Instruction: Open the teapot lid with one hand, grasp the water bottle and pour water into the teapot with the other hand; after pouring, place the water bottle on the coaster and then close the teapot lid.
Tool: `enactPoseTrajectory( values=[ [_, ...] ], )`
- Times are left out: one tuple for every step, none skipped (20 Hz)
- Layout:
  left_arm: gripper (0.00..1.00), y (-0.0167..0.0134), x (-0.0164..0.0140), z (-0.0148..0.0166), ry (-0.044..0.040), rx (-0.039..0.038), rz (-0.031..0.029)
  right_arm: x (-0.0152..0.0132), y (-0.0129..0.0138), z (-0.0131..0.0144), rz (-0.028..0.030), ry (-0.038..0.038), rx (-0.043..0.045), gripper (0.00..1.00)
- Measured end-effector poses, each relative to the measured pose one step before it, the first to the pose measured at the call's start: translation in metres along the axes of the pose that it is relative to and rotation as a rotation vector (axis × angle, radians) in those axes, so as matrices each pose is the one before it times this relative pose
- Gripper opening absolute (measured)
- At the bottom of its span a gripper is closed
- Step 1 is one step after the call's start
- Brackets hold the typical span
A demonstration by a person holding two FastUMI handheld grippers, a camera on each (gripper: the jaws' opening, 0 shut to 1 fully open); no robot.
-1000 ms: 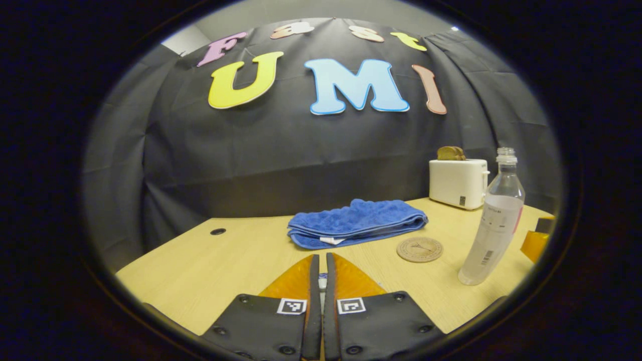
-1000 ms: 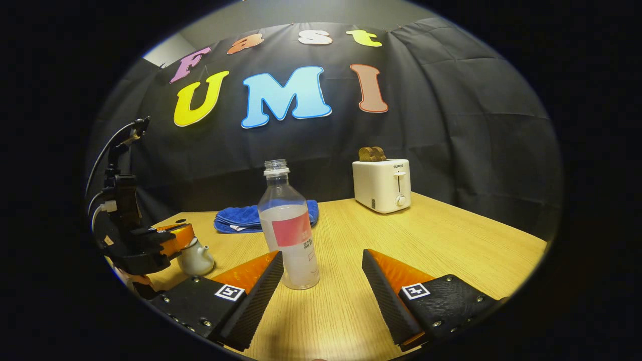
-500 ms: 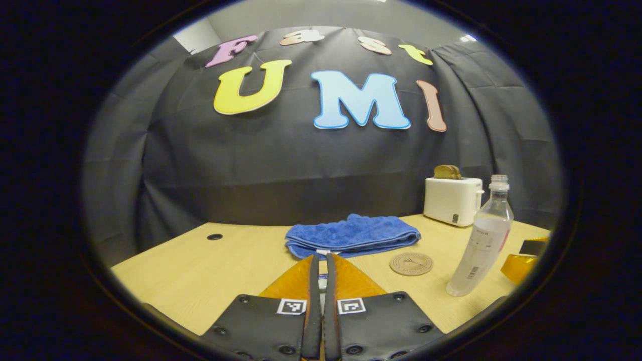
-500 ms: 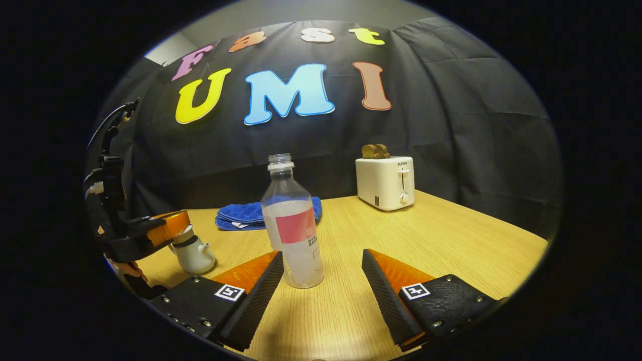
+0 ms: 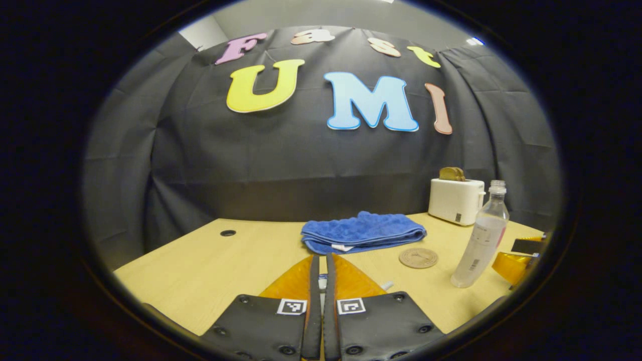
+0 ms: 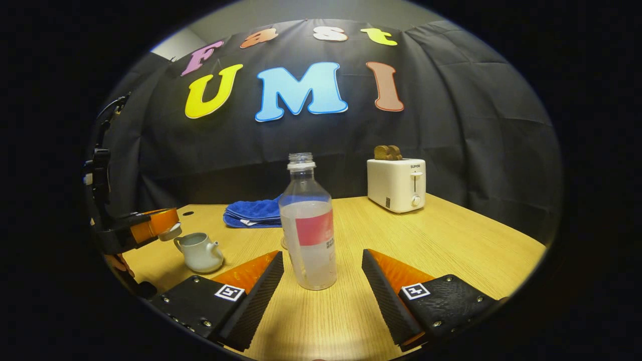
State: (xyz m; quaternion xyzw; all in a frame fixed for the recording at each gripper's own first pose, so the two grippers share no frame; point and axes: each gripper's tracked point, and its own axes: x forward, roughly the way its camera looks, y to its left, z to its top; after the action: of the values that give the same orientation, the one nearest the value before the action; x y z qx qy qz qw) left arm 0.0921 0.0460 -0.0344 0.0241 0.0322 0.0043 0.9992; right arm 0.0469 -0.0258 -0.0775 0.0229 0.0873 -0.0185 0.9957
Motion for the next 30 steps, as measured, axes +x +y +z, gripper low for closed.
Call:
enactPoseTrajectory(
  values=[
    [0.09, 0.00673, -0.00453, -0.00077, 0.00311, -0.00464, 0.00686, 0.00129, 0.0029, 0.00212, 0.00586, -0.00096, -0.00767, 0.98],
    [0.08, 0.00642, -0.00417, -0.00183, 0.00319, -0.00309, 0.00724, 0.00201, 0.00281, 0.00047, 0.00497, 0.00003, -0.00938, 0.98],
    [0.08, 0.00713, -0.00476, -0.00107, 0.00315, -0.00032, 0.01034, 0.00249, 0.00138, 0.00035, 0.0017, 0.00048, -0.01142, 0.98],
    [0.08, 0.00803, -0.00498, -0.00185, 0.00287, 0.00087, 0.01059, 0.00263, 0.00045, 0.00082, -0.00038, -0.00152, -0.01109, 0.98],
    [0.08, 0.00729, -0.00438, -0.00123, 0.00409, 0.00002, 0.00989, 0.00329, 0.00093, 0.00129, 0.00001, -0.00124, -0.00942, 0.98],
    [0.08, 0.00664, -0.0044, -0.00273, 0.00439, -0.00136, 0.00773, 0.00404, 0.00025, -0.00033, -0.00041, 0.00145, -0.0053, 0.98],
    [0.08, 0.00671, -0.00418, -0.00071, 0.00264, -0.00314, 0.00826, 0.0039, -0.00016, 0.00079, -0.0014, 0.00235, -0.00135, 0.98],
    [0.08, 0.00637, -0.00389, -0.00232, 0.00215, -0.00284, 0.01001, 0.00399, 0.00037, -0.00041, -0.00055, 0.0019, 0.00107, 0.98],
    [0.08, 0.00677, -0.00342, -0.0016, 0.00305, -0.00242, 0.00933, 0.00404, -0.00008, 0.0011, -0.00136, 0.00245, 0.00054, 0.98],
    [0.09, 0.0051, -0.00324, -0.00229, 0.00202, -0.0031, 0.00829, 0.00344, 0.00025, -0.00087, -0.0017, 0.00384, -0.00147, 0.98],
    [0.09, 0.00464, -0.00344, -0.00189, 0.00552, 0.00005, 0.00569, 0.00336, -0.0005, -0.00051, -0.0015, 0.00521, -0.00607, 0.98],
    [0.08, 0.00443, -0.00203, -0.00367, 0.0057, -0.00033, 0.00698, 0.00295, -0.00001, -0.00056, -0.00308, 0.00351, -0.00838, 0.98],
    [0.08, 0.00406, -0.00266, -0.00132, 0.00285, -0.00413, 0.00392, 0.00314, 0.00082, -0.00001, 0.00158, 0.00386, -0.00979, 0.98],
    [0.08, 0.00287, -0.00294, -0.00163, 0.00309, -0.00501, 0.00249, 0.00257, 0.00033, -0.00113, -0.00152, 0.00405, -0.00979, 0.98],
    [0.08, 0.00231, -0.00191, -0.0022, 0.00285, -0.00617, 0.00251, 0.00274, 0.00038, -0.00054, -0.00209, 0.00373, -0.00844, 0.98],
    [0.08, 0.00146, -0.00179, -0.00245, 0.00296, -0.00608, 0.00058, 0.0016, 0.00027, -0.00148, -0.00276, 0.00284, -0.00765, 0.98],
    [0.08, 0.0014, -0.00163, -0.00135, 0.00306, -0.00478, 0.00107, 0.00225, -0.00023, -0.00067, -0.00516, 0.00326, -0.00681, 0.98],
    [0.09, 0.00158, -0.00061, -0.00212, 0.00305, -0.00333, 0.00112, 0.00153, 0.00054, -0.00157, -0.00109, 0.00254, -0.00459, 0.98],
    [0.09, 0.00208, -0.0005, -0.00224, 0.00283, -0.00228, 0.00155, 0.00171, 0.00033, 0.00006, -0.00146, 0.00152, 0.00181, 0.98],
    [0.09, 0.00142, -0.00071, -0.0013, 0.0026, -0.00101, 0.00191, -0.00038, 0.00007, 0.00061, -0.00327, -0.00134, 0.00207, 0.98],
    [0.09, 0.00173, -0.00097, -0.00124, 0.00167, -0.00051, 0.00167, 0.00058, -0.00074, 0.00013, -0.00291, 0.00479, -0.00109, 0.98],
    [0.09, 0.00151, -0.00088, -0.00001, -0.00029, -0.00171, 0.00113, 0.00035, 0.00031, -0.00078, -0.00274, 0.00008, -0.00026, 0.98],
    [0.09, 0.00004, 0.00057, -0.00189, 0.00085, -0.00161, 0.00022, 0.00099, -0.00155, 0.00133, -0.00515, -0.00194, 0.00024, 0.97],
    [0.09, 0.00066, 0.00064, -0.00014, 0.00109, -0.00063, 0.00047, 0.0007, 0.00041, -0.00154, 0.0015, 0.00226, 0.00103, 0.89],
    [0.09, 0.00043, 0.0003, -0.00127, 0.00122, -0.00081, -0.00061, 0.00152, -0.00013, -0.00029, -0.00135, 0.00269, -0.00051, 0.88],
    [0.09, -0.0007, 0.00029, -0.00136, 0.00266, -0.00158, -0.00252, 0.00017, 0.00048, -0.00046, -0.00074, -0.00028, 0.00537, 0.89],
    [0.09, -0.00044, -0.00104, -0.00004, 0.00075, -0.00356, -0.00252, -0.00429, 0.00066, 0.00176, 0.00535, 0.00693, 0.00186, 0.79],
    [0.09, -0.00099, -0.00017, 0.00016, 0.00076, -0.0041, -0.00359, 0.0028, 0.00009, -0.00154, 0.00404, 0.00168, 0.00558, 0.8],
    [0.09, -0.00093, 0.00056, -0.00241, 0.0024, -0.00189, -0.00327, -0.00159, 0.00004, 0.00036, 0.00382, 0.00509, -0.0001, 0.78],
    [0.09, -0.00035, -0.00005, 0.00006, 0.00128, -0.00197, -0.00245, 0.00005, 0.00034, -0.00018, 0.00098, 0.00176, -0.00635, 0.77]
  ],
)
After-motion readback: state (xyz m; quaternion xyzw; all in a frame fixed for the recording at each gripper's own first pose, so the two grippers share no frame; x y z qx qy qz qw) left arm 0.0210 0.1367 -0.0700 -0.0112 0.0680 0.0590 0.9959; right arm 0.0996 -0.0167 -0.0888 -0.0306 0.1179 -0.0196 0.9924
